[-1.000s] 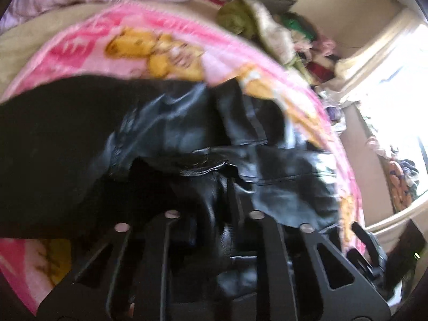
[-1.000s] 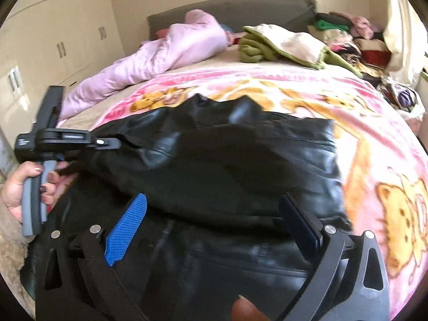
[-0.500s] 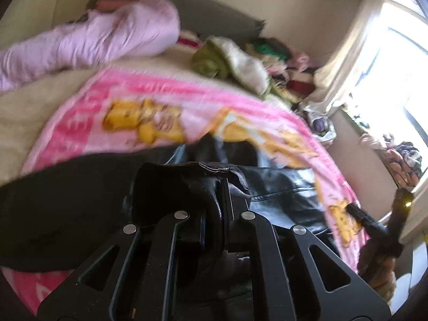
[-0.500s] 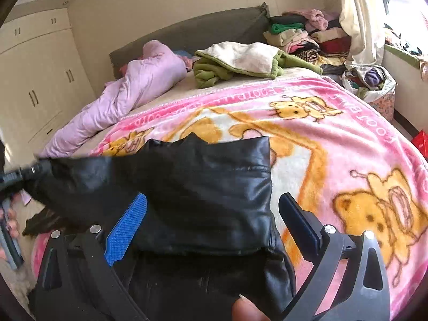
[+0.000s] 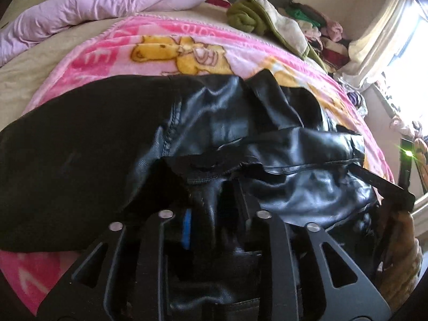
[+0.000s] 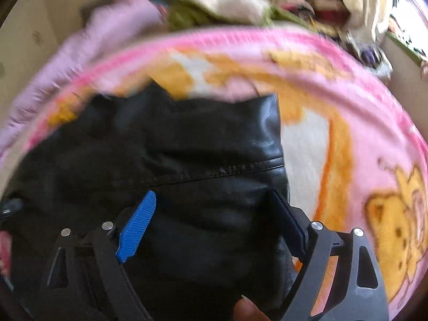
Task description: Fold large clothes
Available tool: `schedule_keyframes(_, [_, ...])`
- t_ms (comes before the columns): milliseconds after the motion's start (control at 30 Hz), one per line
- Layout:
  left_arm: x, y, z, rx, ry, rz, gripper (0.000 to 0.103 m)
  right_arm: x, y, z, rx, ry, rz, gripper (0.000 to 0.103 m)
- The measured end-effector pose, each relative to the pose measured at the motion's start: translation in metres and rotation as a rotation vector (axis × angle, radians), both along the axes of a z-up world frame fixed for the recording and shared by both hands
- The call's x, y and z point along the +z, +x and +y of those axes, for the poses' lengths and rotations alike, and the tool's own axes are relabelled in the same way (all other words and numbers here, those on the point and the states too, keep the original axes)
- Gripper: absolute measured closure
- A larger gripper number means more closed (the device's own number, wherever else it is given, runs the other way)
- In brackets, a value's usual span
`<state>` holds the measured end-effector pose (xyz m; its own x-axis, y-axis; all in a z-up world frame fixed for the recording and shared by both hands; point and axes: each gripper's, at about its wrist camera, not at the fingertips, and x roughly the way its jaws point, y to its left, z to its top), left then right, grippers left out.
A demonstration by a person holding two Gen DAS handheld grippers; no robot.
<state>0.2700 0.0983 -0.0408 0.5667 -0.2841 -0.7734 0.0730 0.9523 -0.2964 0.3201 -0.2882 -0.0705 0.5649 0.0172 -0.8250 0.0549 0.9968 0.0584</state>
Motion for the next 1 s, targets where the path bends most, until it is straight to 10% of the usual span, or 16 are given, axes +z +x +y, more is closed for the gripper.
schedule_keyframes(400, [0.051, -0.035, -0.016, -0.013, 0.078, -0.136, 0.053, 0.052, -0.084, 0.034, 0.187, 0.138, -0.133, 0.017])
schedule_keyframes(700, [0.001, -0.022, -0.034, -0.055, 0.152, 0.083, 0.038, 0.015, -0.081, 0.065, 0.194, 0.06, 0.002, 0.017])
schedule_keyframes(1000, [0.028, -0.049, -0.015, 0.005, 0.088, 0.012, 0.009, 0.067, -0.112, 0.07, 0.228, 0.156, -0.099, 0.012])
